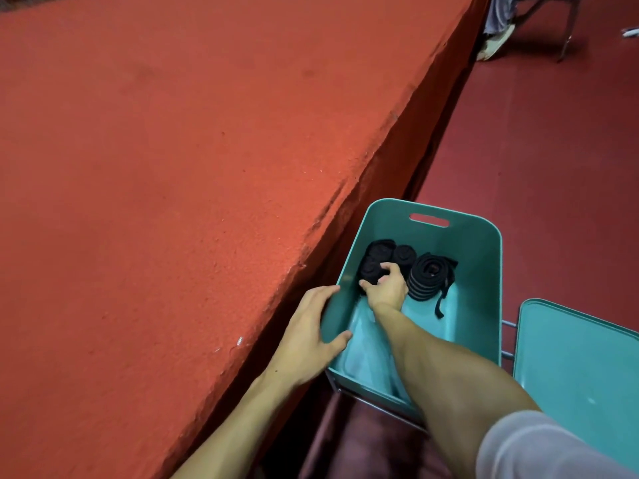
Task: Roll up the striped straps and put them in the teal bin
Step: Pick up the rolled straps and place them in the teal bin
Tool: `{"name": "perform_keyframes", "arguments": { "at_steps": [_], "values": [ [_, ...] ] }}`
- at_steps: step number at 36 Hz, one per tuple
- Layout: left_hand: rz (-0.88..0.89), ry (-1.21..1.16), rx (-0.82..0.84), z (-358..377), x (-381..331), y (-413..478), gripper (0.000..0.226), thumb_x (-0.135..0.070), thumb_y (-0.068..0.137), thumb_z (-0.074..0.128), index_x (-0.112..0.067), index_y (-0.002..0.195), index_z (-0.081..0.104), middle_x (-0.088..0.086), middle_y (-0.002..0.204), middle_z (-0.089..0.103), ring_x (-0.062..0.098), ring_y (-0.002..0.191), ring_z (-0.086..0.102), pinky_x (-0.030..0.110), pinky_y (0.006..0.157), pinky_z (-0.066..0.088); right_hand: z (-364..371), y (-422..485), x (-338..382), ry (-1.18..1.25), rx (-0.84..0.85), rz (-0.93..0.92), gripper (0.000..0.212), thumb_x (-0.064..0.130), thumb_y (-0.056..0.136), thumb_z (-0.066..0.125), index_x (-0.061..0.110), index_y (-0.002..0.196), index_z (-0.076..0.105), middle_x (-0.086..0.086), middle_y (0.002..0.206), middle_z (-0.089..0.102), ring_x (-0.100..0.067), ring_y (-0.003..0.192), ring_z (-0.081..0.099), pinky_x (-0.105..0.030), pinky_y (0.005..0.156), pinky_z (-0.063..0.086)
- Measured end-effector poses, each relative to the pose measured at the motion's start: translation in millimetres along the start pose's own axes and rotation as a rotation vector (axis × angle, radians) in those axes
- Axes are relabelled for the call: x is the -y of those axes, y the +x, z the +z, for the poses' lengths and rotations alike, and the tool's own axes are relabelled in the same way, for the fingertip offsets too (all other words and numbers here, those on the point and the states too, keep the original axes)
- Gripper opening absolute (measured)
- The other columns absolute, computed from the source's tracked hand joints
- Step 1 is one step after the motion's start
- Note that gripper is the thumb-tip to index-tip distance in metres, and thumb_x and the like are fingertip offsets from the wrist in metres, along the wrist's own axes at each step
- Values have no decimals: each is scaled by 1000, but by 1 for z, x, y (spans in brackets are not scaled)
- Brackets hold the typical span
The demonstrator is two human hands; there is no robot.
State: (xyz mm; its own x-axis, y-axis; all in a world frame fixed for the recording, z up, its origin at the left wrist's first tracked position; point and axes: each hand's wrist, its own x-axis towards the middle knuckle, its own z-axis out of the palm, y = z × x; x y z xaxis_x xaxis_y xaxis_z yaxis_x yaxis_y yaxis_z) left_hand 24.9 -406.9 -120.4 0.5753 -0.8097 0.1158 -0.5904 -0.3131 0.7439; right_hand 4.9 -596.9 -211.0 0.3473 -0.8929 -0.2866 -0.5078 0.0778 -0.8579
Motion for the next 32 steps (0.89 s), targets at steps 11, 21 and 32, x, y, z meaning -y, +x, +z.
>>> {"name": "perform_keyframes", "arguments": {
  "at_steps": [11, 21, 32],
  "values": [
    [-15, 13, 35, -1, -1, -2, 69, -16, 80, 76, -15, 142, 45, -9, 137, 43, -2, 125, 40, 6, 107, 23, 0, -2, -1, 37, 22, 29, 49, 10, 83, 76, 11, 123, 48, -5, 84, 56, -22, 108, 43, -25, 80, 31],
    [30, 323, 115, -14, -11, 4, 70, -32, 88, 69, -12, 146, 36, 2, 146, 34, 20, 132, 39, 25, 114, 27, -45, -10, 9, -79, 97, -117, 46, 18, 74, 85, 15, 115, 62, 5, 79, 63, -26, 106, 60, -36, 91, 49],
    [31, 463, 131, -104, -52, -22, 36, -28, 92, 65, -13, 124, 59, 3, 121, 51, 20, 109, 54, 23, 95, 40, -84, -74, 130, -467, 311, -769, 42, 29, 72, 87, 14, 107, 71, -3, 110, 67, -20, 107, 60, -25, 89, 39]
  ]
}}
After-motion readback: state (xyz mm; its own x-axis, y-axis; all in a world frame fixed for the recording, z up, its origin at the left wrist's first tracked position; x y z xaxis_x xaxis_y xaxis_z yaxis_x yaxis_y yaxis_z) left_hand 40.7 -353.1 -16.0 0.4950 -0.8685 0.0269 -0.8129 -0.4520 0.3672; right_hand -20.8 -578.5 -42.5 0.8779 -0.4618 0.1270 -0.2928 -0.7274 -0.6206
